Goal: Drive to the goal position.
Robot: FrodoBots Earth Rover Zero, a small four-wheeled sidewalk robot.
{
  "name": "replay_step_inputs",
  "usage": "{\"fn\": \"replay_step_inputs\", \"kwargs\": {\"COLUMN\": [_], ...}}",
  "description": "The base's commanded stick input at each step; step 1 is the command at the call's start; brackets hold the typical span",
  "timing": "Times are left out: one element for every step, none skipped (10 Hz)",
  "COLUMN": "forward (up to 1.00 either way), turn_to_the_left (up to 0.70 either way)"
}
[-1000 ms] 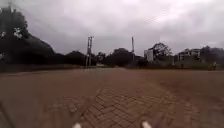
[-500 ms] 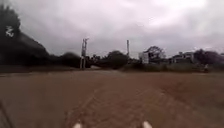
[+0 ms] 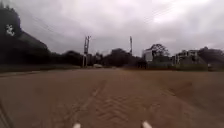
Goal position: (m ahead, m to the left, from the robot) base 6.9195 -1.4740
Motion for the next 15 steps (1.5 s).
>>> {"fn": "replay_step_inputs", "kwargs": {"forward": [0.7,0.7,0.7,0.7,0.7,0.7,0.7,0.7,0.7,0.7,0.7,0.7,0.7,0.7,0.7], "turn_to_the_left": [0.04,0.07,0.05,0.07,0.01,0.03,-0.05,-0.35,-0.35,-0.35,-0.24,-0.05,0.09,0.03,0.05]}}
